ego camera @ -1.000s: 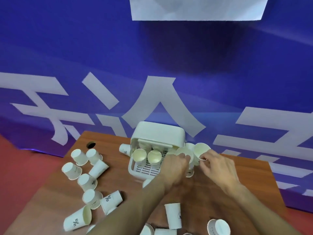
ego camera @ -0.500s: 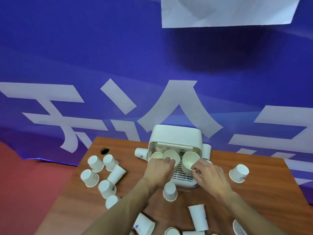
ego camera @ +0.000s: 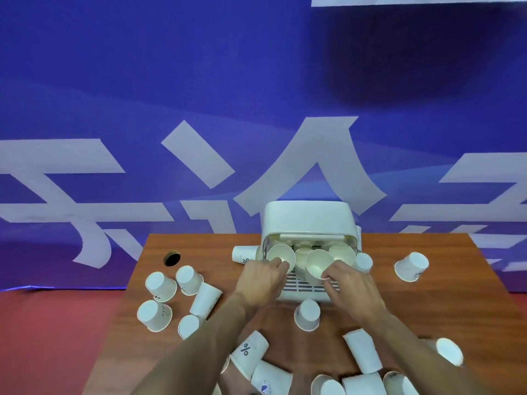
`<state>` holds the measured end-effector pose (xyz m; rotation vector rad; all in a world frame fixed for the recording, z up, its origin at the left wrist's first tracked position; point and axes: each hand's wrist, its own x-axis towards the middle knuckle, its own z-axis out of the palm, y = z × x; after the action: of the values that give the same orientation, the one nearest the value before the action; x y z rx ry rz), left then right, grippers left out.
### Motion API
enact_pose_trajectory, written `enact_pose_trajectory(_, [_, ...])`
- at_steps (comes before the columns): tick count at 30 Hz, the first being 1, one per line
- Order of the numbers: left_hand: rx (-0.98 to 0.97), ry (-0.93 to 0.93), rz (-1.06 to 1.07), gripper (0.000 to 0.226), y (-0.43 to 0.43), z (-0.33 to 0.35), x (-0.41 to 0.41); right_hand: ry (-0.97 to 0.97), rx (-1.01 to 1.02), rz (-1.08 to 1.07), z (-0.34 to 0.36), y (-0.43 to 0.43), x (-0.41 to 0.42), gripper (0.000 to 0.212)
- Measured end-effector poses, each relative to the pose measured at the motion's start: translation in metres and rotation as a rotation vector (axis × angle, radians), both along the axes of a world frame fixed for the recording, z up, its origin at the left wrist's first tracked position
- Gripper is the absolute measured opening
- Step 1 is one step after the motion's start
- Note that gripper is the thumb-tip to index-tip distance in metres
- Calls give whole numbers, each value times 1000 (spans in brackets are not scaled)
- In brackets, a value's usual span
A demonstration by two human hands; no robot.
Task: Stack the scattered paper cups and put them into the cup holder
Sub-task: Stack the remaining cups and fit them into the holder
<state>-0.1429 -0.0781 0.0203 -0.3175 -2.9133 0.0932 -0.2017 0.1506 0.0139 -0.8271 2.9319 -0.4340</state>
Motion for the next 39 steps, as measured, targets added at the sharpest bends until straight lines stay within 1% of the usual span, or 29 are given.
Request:
enact_pose_trajectory(6, [38, 26, -12, 25, -3, -4, -2, 30, -24, -6, -1, 5, -1, 8])
enact_pose_trajectory(12, [64, 18, -20, 25, -8, -13, 2, 127, -176, -11, -8, 6, -4, 14])
enact_pose_trajectory(17, [103, 59, -37, 25, -15, -22, 4, 153, -272, -21, -17, 0, -5, 15])
enact_pose_trajectory(22, [108, 70, -35, 22, -23, -23, -2, 152, -285, -7, -25, -6, -8, 14])
enact_pose_trajectory(27, [99, 39, -34, 23, -29, -22, -5, 128, -291, 19, -30, -11, -12, 12])
enact_pose_trajectory(31, [99, 26, -52, 23, -30, -24, -5, 114, -253, 70, -32, -11, -11, 11])
enact_pose_trajectory(36, [114, 37, -103, 29, -32, -37, -10, 164, -234, 127, -30, -16, -11, 11])
enact_pose_trajectory(39, [115, 43, -132, 23, -34, -44, -17, 199, -202, 191, -29, -15, -10, 8])
